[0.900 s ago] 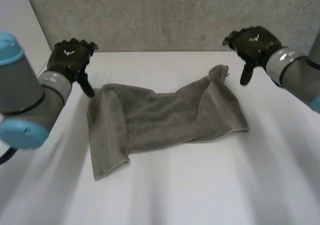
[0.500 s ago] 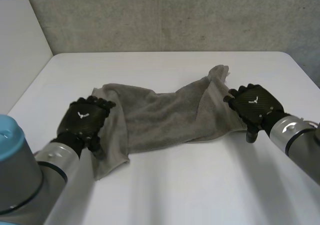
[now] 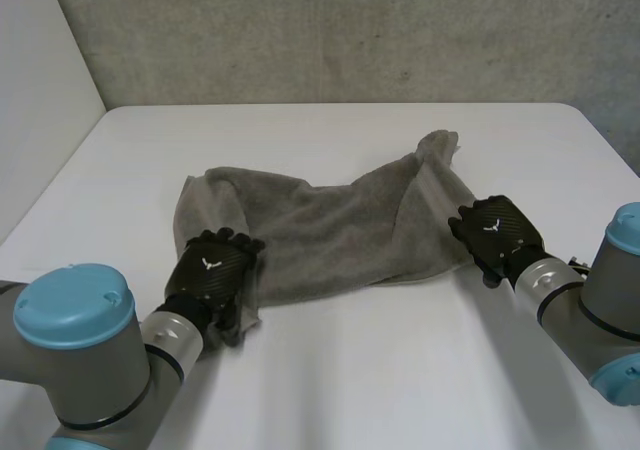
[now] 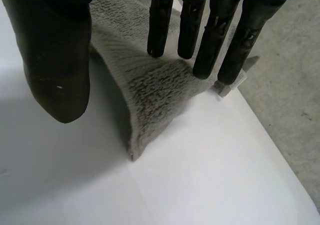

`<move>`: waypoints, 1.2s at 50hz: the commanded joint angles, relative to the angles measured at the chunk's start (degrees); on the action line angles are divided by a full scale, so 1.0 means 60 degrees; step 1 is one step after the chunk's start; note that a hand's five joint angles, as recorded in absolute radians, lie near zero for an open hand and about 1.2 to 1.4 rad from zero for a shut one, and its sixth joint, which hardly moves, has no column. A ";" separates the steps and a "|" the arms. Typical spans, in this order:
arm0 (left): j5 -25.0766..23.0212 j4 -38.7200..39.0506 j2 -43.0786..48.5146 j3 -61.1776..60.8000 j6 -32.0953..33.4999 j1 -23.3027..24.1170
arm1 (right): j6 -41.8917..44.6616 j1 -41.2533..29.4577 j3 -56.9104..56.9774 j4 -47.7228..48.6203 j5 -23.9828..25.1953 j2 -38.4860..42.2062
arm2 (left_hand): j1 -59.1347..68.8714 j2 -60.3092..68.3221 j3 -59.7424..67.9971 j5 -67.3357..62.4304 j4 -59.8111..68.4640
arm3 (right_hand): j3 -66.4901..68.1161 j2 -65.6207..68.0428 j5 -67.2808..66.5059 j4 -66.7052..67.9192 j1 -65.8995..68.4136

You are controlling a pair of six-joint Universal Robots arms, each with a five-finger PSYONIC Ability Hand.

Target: Fold the towel.

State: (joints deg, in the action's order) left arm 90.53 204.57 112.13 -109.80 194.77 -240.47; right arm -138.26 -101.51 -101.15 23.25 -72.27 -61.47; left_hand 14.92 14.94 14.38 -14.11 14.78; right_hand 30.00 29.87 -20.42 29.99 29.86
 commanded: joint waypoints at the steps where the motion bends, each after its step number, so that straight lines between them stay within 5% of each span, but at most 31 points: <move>1: 0.0015 -0.0023 -0.0085 -0.0010 0.0000 0.0278 | -0.0042 -0.0001 0.0188 0.0767 -0.0055 0.0283 | -0.0532 -0.0536 -0.0442 0.2064 -0.0509 | 0.1302 0.1324 -0.1233 0.1303 0.1325; 10: 0.0469 -0.0009 -0.0086 -0.0068 0.0029 0.0542 | -0.0071 -0.0001 0.0526 0.0841 -0.0084 0.0650 | -0.0532 -0.0536 -0.0442 0.2064 -0.0509 | 0.3801 0.3823 -0.3732 0.3803 0.3825; 16: 0.0893 0.0065 0.0162 0.0077 0.0029 0.0616 | -0.0188 0.0057 0.0643 0.0827 -0.0230 0.0518 | -0.0392 -0.0396 -0.0302 0.1925 -0.0369 | 0.8323 0.8345 -0.8254 0.8324 0.8346; 29: 0.1465 0.0431 0.0705 0.0752 0.1143 0.0337 | -0.1155 0.0877 0.0906 -0.0342 -0.0626 -0.0273 | 0.1403 0.1399 0.1493 0.0130 0.1426 | 0.8333 0.8355 -0.8264 0.8334 0.8357; 44: 0.1524 0.0988 0.0559 0.1089 0.1216 0.0162 | -0.1170 0.0980 0.0951 -0.1678 -0.0612 -0.0962 | 1.0701 1.0697 1.0791 -0.9168 1.0723 | 0.8333 0.8355 -0.8264 0.8334 0.8357; 49: 0.1509 0.0929 0.0195 0.1016 0.1216 0.0132 | -0.1126 0.0995 0.1097 -0.2191 -0.0568 -0.1445 | 1.0847 1.0843 1.0937 -0.9314 1.0870 | 0.8333 0.8355 -0.8264 0.8334 0.8357; 60: 0.1480 0.0270 -0.2224 0.0869 0.1494 -0.0410 | -0.1009 0.1844 0.4182 -0.7501 0.0338 -0.2674 | 1.0847 1.0843 1.0937 -0.9314 1.0870 | 0.8333 0.8355 -0.8264 0.8334 0.8357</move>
State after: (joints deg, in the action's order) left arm 99.54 209.14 106.82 -104.80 202.33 -240.32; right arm -144.78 -93.50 -87.02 -5.19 -74.27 -74.47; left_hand 80.78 85.27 87.57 -83.76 86.28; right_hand 76.21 74.29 -66.83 76.32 76.11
